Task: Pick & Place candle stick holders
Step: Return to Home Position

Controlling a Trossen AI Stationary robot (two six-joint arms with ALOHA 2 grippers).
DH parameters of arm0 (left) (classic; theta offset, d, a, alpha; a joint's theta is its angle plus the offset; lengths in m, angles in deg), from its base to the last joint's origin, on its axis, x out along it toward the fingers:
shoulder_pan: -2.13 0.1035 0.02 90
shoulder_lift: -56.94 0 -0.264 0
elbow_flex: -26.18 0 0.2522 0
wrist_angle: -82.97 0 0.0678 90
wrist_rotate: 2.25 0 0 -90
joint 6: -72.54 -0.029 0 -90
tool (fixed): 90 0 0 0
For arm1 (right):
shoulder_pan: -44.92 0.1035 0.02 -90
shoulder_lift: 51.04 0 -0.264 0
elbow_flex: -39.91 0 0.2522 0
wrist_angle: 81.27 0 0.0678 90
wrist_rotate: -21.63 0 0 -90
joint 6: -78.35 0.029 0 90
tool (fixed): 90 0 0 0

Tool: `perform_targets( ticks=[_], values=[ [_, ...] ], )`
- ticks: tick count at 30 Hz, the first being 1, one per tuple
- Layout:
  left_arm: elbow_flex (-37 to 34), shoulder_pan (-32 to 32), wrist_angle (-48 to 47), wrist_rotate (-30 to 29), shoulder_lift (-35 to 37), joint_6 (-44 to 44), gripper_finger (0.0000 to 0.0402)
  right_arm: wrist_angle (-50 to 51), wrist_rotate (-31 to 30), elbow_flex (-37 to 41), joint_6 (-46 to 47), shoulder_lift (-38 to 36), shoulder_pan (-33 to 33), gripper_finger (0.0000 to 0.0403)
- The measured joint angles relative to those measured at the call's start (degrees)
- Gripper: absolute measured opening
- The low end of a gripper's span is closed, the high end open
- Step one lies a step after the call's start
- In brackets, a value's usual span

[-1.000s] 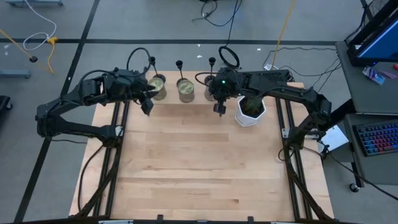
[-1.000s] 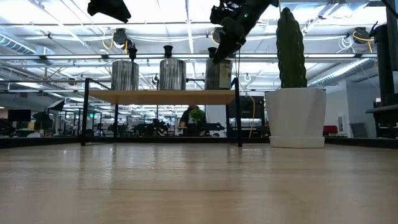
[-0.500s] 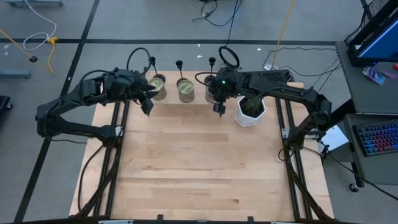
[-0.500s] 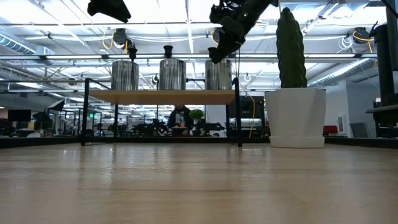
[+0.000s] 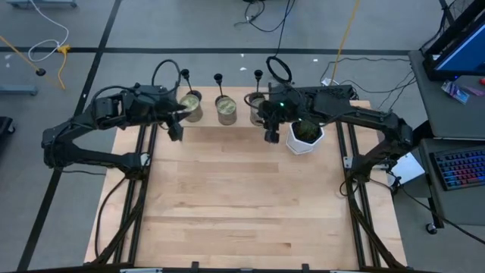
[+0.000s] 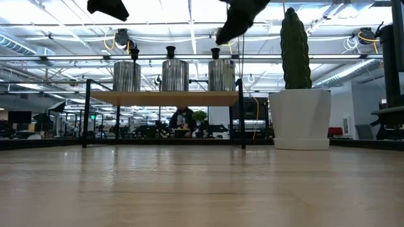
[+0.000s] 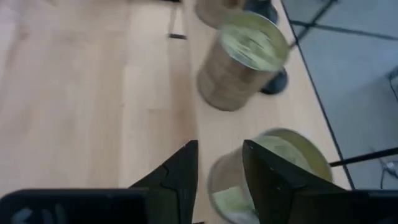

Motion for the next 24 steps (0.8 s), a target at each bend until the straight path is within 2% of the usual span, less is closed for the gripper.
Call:
perform_targets(
  ticks=[6,11,16,24],
  values=[
    [-0.99,-0.8,-0.25,0.0,4.17,-1.04,0.0124,4.07,-0.01,-0.02,3.04,-4.98,3.9,0.0109],
    [-10.12,-1.99,3.19,-0.02,11.78,0.07,0.0124,6.2,0.0,4.16,6.89,-10.02,7.63,0.0106],
    [-21.81,-2.21,8.97,0.02,20.86,1.45,0.0124,1.65,-0.01,14.1,10.09,-17.89,11.46,0.0105],
    [-36.29,-2.21,20.49,0.04,35.73,1.78,0.0124,-18.56,0.0,37.03,12.23,-34.68,15.69,0.0105]
  ],
)
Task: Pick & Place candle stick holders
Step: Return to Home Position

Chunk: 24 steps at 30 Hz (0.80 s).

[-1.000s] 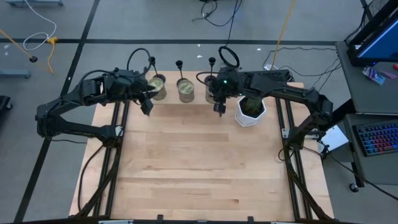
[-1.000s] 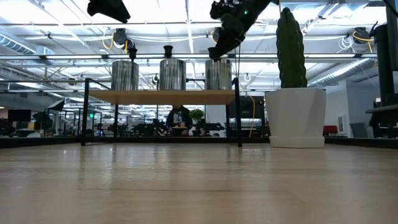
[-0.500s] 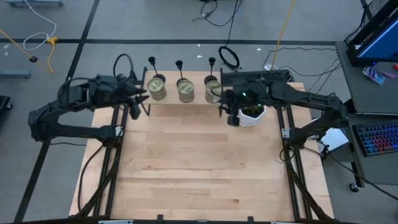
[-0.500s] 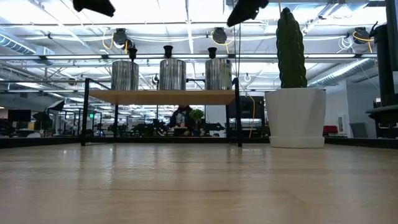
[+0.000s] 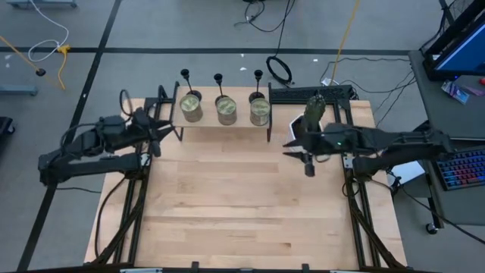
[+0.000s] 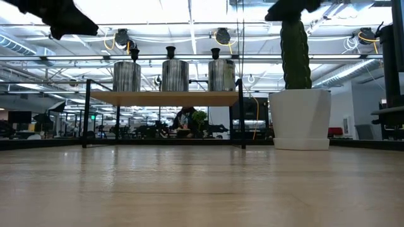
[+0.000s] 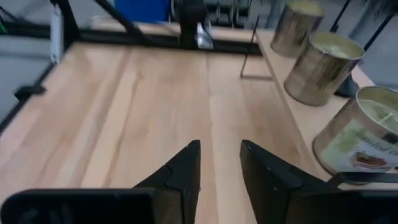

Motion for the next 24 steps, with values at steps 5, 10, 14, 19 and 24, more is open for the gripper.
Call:
perform_targets(
  ticks=[5,10,14,19,24],
  values=[
    [-7.88,0.0,7.24,0.15,7.69,-0.71,0.0124,-10.75,-0.02,12.38,1.72,-9.98,0.23,0.0105],
    [-14.99,0.02,12.68,2.14,13.01,-2.23,0.0124,-17.39,-0.02,21.87,1.74,-18.77,0.2,0.0105],
    [-20.9,0.02,19.96,4.03,16.17,-3.01,0.0124,-24.09,-0.02,28.4,1.7,-24.55,0.2,0.0105],
    [-28.2,0.02,29.73,6.42,17.74,-3.32,0.0124,-29.31,-0.02,34.93,1.02,-30.32,0.2,0.0105],
    [-33.61,0.04,37.23,8.07,17.86,-3.55,0.0124,-33.13,-0.02,40.68,0.87,-34.63,0.2,0.0105]
  ],
)
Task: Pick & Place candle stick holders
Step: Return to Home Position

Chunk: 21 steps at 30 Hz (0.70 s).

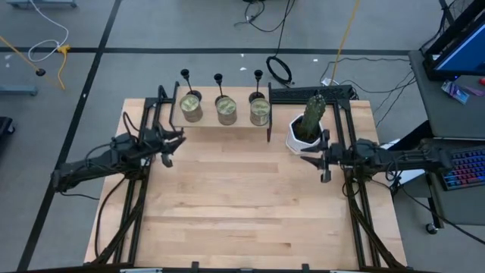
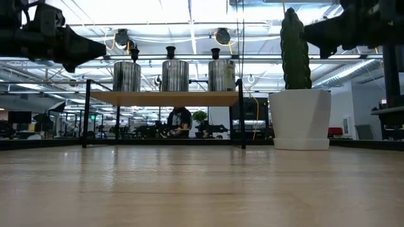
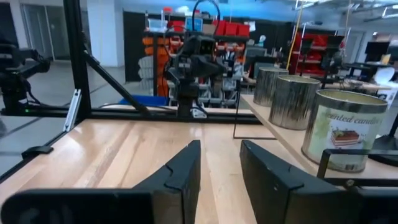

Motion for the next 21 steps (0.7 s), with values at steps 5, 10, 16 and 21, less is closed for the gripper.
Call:
perform_targets(
  ticks=[5,10,16,21],
  values=[
    [-3.66,0.0,5.2,0.02,0.0,-0.12,0.0124,-4.41,0.0,5.76,-0.02,-3.47,0.0,0.0105],
    [-4.71,0.0,5.83,0.02,-0.02,-0.97,0.0124,-5.13,0.0,9.45,0.56,-7.19,0.0,0.0105],
    [-4.65,0.0,4.81,1.37,-0.03,-0.98,0.0124,-3.6,0.02,10.83,0.46,-10.39,0.0,0.0105],
    [-4.63,-0.04,4.08,3.43,-0.07,-0.71,0.0124,-3.28,0.0,10.89,0.32,-10.48,0.0,0.0105]
  ],
)
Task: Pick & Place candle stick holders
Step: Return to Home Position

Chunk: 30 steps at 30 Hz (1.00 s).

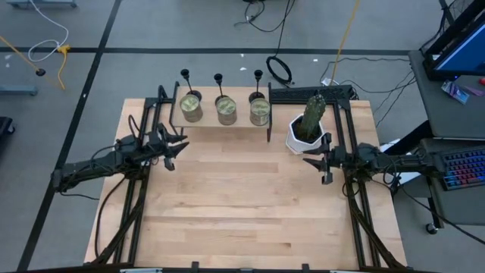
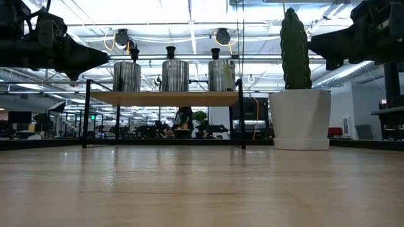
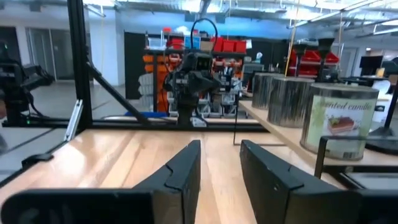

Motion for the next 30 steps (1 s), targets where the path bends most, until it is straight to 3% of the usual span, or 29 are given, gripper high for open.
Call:
perform_targets(
  ticks=[30],
  values=[
    [0.07,0.04,-0.04,-0.5,-0.04,-0.25,0.0124,3.44,0.01,0.2,0.08,0.27,0.0,0.0105]
  ],
)
